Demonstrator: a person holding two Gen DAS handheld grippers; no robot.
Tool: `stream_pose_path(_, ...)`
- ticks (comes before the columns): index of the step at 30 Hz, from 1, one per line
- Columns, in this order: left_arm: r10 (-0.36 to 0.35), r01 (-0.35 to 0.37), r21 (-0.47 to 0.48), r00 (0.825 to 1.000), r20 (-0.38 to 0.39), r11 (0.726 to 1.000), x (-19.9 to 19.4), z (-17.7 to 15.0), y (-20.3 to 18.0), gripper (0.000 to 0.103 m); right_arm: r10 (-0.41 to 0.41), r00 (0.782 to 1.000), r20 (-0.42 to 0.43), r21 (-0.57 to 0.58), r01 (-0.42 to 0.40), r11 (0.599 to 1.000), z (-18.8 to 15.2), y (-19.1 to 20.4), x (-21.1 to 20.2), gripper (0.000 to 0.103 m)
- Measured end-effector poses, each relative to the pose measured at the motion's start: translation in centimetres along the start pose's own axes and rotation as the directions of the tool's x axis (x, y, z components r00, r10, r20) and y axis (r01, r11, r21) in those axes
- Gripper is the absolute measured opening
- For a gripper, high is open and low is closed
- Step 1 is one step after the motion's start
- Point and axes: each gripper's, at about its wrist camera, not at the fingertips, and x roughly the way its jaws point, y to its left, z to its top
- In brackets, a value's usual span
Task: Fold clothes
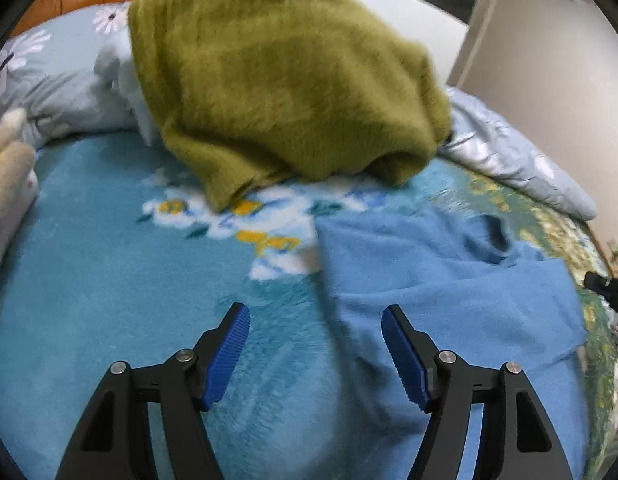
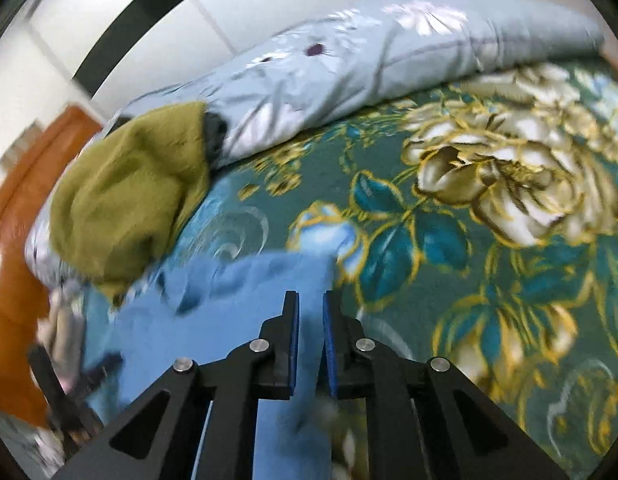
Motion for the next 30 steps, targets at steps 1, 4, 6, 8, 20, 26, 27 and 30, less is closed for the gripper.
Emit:
stream_pose_path(1,-0.026,0.026,0.020,1.000,0.013,0.999,-0.6,0.1,-0.6,0.072,0.004,1.000,0.008,-0.026,-0.004,1.000,-0.8,0.5,-0.7,0.011)
stream_pose_path(4,-0.107,0.103,0.098,0.994,0.036,0.990,-1.5,0.0,-3.0,0.072,0.042,0.999,0.003,-0.090,-0.041,0.995,-3.1,2.5,-1.6,0.011)
stream_pose_path(6,-0.125,0.119,0.148,0.992,0.032,0.982,-1.5,-0.2,-4.5,0.072,0.045,0.999,-0.006,-0.148,-0.045,0.988,-4.6,3.8,-1.4,0.011)
stream_pose_path(8,-0.118,0.115,0.153,0.993,0.013,0.982,-1.0,-0.3,-4.6,0.072,0.009,1.000,-0.010,-0.176,-0.011,0.984,-5.8,3.9,-0.9,0.011)
stream_pose_path(20,-0.075,0.093,0.180,0.992,-0.103,0.979,1.9,-1.3,-5.3,0.072,0.021,0.999,-0.027,-0.008,-0.021,1.000,-7.0,0.5,1.1,0.011)
stream_pose_path(26,-0.165,0.177,0.095,0.979,-0.119,0.980,-1.1,-2.7,-3.1,0.072,0.041,0.999,0.028,0.002,-0.041,0.999,-7.8,0.9,-2.6,0.011)
stream_pose_path(27,-0.184,0.193,0.078,0.976,-0.119,0.978,-1.8,-2.9,-2.6,0.073,0.046,0.998,0.033,-0.002,-0.046,0.999,-8.3,0.9,-3.2,0.011)
stream_pose_path(30,-0.239,0.243,0.025,0.964,-0.118,0.970,-3.7,-3.7,-1.2,0.079,0.052,0.998,0.031,0.004,-0.053,0.999,-11.3,0.3,-5.4,0.016)
